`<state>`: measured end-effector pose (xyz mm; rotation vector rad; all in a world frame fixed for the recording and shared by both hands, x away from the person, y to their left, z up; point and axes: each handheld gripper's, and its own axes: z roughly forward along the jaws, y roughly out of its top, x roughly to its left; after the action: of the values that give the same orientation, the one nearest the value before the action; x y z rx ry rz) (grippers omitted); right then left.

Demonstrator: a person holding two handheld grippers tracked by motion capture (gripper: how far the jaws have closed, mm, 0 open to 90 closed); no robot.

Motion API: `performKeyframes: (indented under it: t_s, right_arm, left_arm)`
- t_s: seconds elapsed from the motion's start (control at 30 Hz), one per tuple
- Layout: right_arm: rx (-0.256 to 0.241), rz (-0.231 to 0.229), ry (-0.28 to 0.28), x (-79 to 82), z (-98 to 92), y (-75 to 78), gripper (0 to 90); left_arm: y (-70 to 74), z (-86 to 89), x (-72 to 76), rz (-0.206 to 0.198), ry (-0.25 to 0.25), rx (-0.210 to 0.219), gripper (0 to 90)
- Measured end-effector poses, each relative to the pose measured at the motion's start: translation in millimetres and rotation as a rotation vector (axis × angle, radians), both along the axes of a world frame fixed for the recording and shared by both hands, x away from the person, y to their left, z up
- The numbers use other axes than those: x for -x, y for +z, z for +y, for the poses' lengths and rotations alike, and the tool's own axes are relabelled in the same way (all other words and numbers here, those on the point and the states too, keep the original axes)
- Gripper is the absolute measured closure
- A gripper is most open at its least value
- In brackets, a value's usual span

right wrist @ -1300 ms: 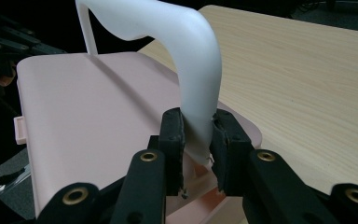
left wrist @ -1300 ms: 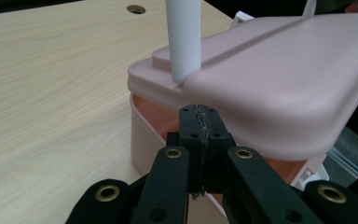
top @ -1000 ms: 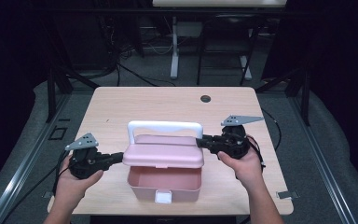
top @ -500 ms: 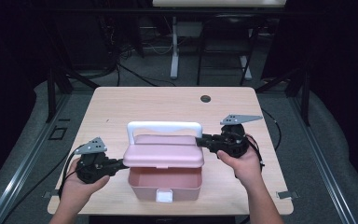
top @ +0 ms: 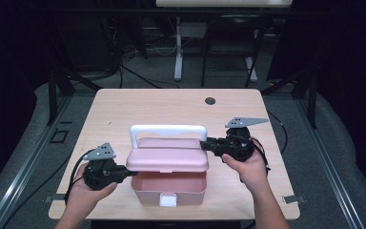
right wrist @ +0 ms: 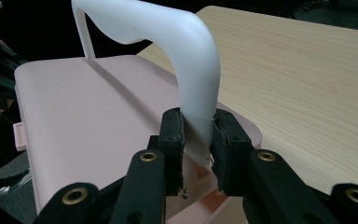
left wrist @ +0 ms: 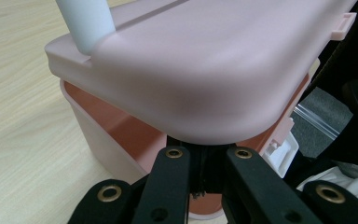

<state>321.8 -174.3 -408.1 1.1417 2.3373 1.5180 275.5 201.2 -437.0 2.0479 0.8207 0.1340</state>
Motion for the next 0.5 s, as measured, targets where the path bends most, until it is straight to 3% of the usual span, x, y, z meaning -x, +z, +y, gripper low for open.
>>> performKeyframes:
  t_s: [0.33,0.5]
  right_arm:
    - [-0.001,0.006,-0.005,-0.1,0.5,-1.3,74.1]
    - [0.012,-0.011,-0.019,0.7,0.9,-0.9,71.4]
  left_arm:
    - [1.7,-1.5,1.6,-0.007,-0.005,0.001,89.8]
    - [2.5,-1.3,2.0,-0.007,-0.004,-0.001,89.7]
